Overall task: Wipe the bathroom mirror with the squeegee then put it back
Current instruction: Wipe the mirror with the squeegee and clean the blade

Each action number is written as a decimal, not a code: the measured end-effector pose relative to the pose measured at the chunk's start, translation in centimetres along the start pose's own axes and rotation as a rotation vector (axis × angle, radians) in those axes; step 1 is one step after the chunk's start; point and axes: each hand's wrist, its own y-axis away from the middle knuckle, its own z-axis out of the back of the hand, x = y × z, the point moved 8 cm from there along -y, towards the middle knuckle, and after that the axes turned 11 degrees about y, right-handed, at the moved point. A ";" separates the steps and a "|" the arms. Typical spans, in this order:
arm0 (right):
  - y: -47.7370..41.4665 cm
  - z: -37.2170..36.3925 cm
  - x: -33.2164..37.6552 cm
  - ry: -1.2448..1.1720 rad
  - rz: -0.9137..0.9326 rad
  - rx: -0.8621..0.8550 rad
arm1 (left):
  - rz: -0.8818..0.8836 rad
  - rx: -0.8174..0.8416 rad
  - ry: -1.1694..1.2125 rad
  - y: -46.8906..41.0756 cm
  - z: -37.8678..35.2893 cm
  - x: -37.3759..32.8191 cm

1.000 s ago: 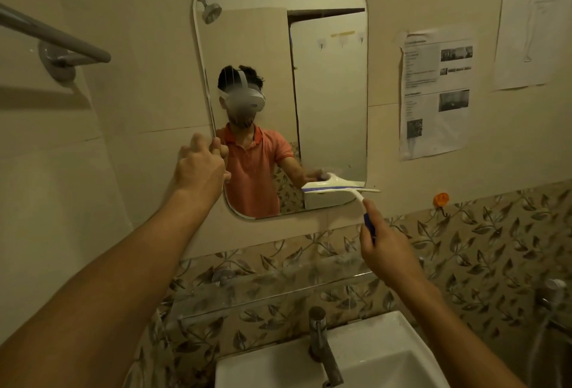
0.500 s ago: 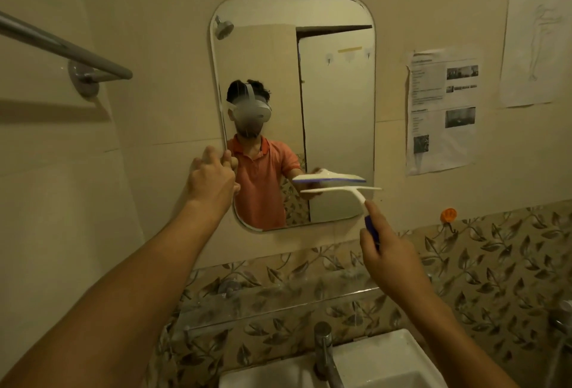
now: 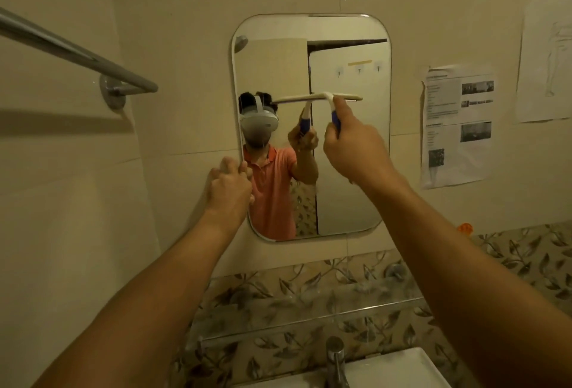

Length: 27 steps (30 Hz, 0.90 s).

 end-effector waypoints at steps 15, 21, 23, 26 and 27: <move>10.0 -10.6 -4.6 0.085 -0.093 0.099 | -0.013 0.002 0.060 -0.3 -0.2 0.0; 16.6 -15.8 -7.2 0.106 -0.180 0.201 | -0.014 0.017 0.000 -0.3 -0.5 -0.1; 17.7 -16.7 -7.7 0.113 -0.193 0.224 | -0.003 0.021 -0.009 -0.3 -0.7 -0.1; 18.4 -17.2 -8.2 0.111 -0.208 0.267 | -0.001 0.024 -0.012 -0.4 -0.8 0.0; 18.6 -17.0 -8.3 0.108 -0.213 0.289 | -0.006 0.023 -0.009 -0.4 -0.8 -0.1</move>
